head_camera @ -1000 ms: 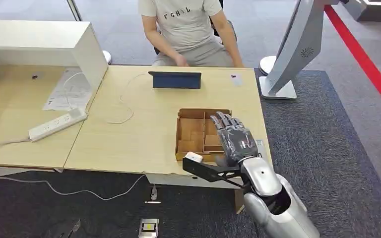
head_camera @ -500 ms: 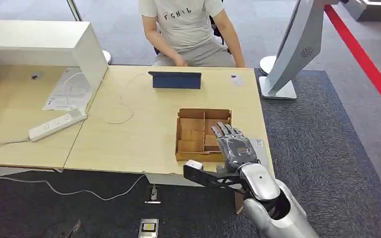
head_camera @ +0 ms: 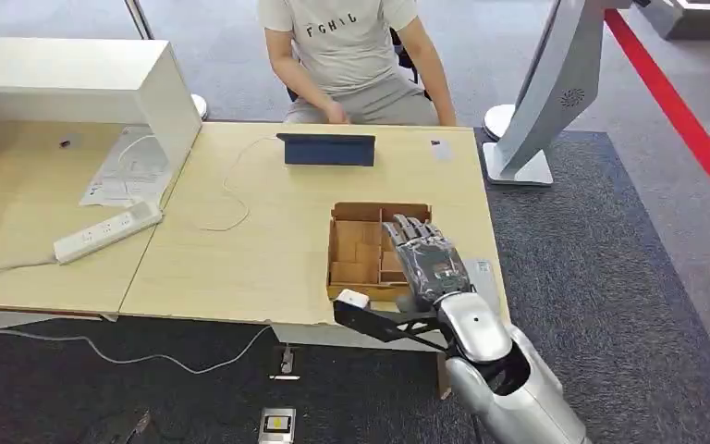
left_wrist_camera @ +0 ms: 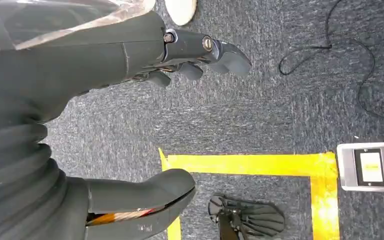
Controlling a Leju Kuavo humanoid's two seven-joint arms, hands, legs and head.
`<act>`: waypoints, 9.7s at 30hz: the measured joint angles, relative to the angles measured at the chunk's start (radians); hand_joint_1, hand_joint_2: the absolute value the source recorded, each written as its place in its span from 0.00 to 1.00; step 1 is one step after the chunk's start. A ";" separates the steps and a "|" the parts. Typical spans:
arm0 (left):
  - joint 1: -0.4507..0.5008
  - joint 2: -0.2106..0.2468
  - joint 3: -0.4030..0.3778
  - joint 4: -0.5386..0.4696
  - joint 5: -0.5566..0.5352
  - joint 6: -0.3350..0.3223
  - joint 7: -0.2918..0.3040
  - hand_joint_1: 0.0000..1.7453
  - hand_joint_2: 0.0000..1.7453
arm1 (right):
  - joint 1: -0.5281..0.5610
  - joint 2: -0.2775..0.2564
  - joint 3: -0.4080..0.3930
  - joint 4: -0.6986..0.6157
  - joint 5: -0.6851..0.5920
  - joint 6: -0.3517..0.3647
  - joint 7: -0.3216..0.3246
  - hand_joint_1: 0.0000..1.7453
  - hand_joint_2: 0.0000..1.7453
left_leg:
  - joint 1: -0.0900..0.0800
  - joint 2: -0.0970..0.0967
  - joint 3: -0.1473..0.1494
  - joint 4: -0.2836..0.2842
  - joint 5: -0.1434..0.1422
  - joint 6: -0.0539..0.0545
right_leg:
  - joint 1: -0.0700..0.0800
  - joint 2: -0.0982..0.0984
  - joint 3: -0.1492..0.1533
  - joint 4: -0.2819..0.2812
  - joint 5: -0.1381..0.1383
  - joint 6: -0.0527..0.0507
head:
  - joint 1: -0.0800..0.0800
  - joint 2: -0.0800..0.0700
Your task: Pass the card to the sensor for recognition and then transmit it.
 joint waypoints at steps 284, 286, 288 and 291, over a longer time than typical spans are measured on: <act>0.042 0.023 -0.119 0.014 0.175 0.016 0.068 0.00 1.00 | 0.347 -0.327 -0.819 1.175 -0.723 -0.390 -0.291 0.00 0.00 | 0.010 -0.002 0.023 -0.002 -0.026 -0.011 | 0.007 -0.001 0.029 -0.005 -0.023 -0.009 | 0.002 0.000; 0.042 0.025 -0.119 0.014 0.174 0.011 0.064 0.00 1.00 | 0.348 -0.315 -0.832 1.180 -0.723 -0.385 -0.296 0.00 0.00 | 0.009 -0.002 0.023 -0.002 -0.026 -0.011 | 0.007 -0.001 0.030 -0.006 -0.023 -0.009 | 0.003 0.000; 0.040 0.024 -0.119 0.014 0.174 0.009 0.066 0.00 1.00 | 0.350 -0.284 -0.860 1.186 -0.747 -0.316 -0.255 0.00 0.00 | 0.009 -0.002 0.023 -0.002 -0.026 -0.011 | 0.007 -0.001 0.030 -0.006 -0.023 -0.008 | 0.002 0.000; 0.040 0.024 -0.119 0.014 0.171 0.007 0.066 0.00 1.00 | 0.351 -0.264 -0.869 1.189 -0.741 -0.310 -0.262 0.00 0.00 | 0.008 -0.002 0.023 -0.002 -0.026 -0.011 | 0.006 -0.001 0.030 -0.006 -0.023 -0.008 | 0.003 0.000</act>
